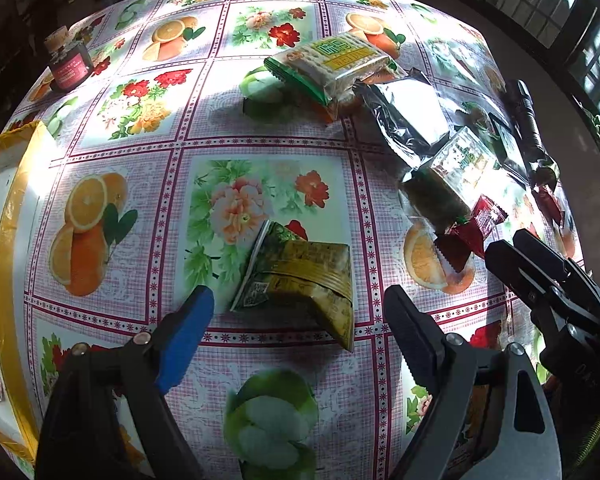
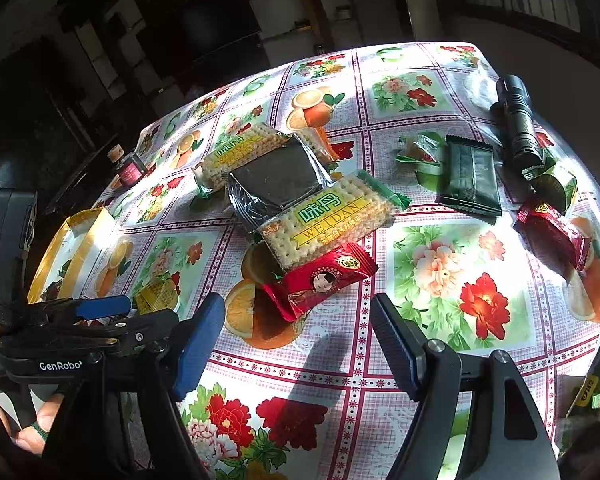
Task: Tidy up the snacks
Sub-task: 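Grasp the yellow-green bag with the left tool while the right tool grasps the red candy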
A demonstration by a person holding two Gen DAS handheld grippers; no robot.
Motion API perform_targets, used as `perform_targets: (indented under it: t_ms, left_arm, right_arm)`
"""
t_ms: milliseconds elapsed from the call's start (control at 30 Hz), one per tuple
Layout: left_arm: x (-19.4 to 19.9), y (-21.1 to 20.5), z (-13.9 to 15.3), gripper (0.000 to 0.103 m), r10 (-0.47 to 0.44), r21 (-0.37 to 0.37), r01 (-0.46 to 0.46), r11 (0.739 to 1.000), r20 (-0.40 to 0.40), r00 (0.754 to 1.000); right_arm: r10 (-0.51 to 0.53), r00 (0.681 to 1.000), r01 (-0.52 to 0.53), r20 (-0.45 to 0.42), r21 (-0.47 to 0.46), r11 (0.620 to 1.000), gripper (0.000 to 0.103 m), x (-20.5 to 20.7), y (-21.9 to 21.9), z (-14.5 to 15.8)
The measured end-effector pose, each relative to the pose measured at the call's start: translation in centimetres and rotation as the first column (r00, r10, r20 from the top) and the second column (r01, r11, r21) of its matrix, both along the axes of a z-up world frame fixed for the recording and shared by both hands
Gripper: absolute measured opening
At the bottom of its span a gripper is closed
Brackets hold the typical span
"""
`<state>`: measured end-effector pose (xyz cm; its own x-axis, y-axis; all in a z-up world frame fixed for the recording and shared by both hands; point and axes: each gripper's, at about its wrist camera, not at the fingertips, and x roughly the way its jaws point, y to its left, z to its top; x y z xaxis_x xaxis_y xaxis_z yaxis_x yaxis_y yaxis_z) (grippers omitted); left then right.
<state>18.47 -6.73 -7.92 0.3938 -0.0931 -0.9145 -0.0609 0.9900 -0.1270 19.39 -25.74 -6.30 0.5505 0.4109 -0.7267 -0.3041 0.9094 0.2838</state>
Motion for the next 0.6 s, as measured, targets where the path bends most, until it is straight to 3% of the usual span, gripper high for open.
perform_targets:
  t_ms: [100, 267, 367, 433, 500, 567, 600]
  left_arm:
    - [0.0, 0.0, -0.1, 0.084, -0.004, 0.02, 0.004, 1.0, 0.017, 1.0]
    - [0.0, 0.2, 0.0, 0.065, 0.001, 0.058, -0.004, 0.998, 0.039, 0.999]
    - [-0.1, 0.3, 0.1, 0.057, 0.0, 0.078, -0.003, 0.997, 0.043, 0.999]
    - [-0.3, 0.5, 0.1, 0.055, -0.002, 0.078, -0.001, 0.997, 0.044, 0.999]
    - [-0.6, 0.8, 0.2, 0.054, -0.002, 0.076, -0.001, 0.997, 0.042, 0.999]
    - [-1.0, 1.2, 0.2, 0.053, -0.001, 0.074, -0.002, 0.997, 0.041, 0.999]
    - [-1.3, 1.5, 0.3, 0.053, 0.002, 0.073, -0.004, 0.997, 0.039, 0.999]
  right_arm:
    - [0.005, 1.0, -0.005, -0.006, -0.019, 1.0, 0.075, 1.1, 0.2, -0.6]
    - [0.034, 0.999, -0.034, -0.002, -0.048, 0.998, 0.075, 2.1, 0.9, -1.0]
    - [0.068, 0.998, -0.068, 0.003, -0.111, 0.992, 0.074, 2.3, 2.0, -1.0]
    - [0.095, 0.995, -0.092, 0.013, -0.147, 0.985, 0.066, 1.9, 2.6, -0.9]
    - [0.135, 0.991, -0.134, 0.004, -0.119, 0.984, 0.053, 1.3, 2.6, -0.8]
    - [0.199, 0.98, -0.2, -0.026, -0.073, 0.977, 0.032, 0.5, 2.7, -1.0]
    - [0.217, 0.976, -0.219, -0.03, -0.056, 0.974, 0.032, 0.0, 2.7, -1.0]
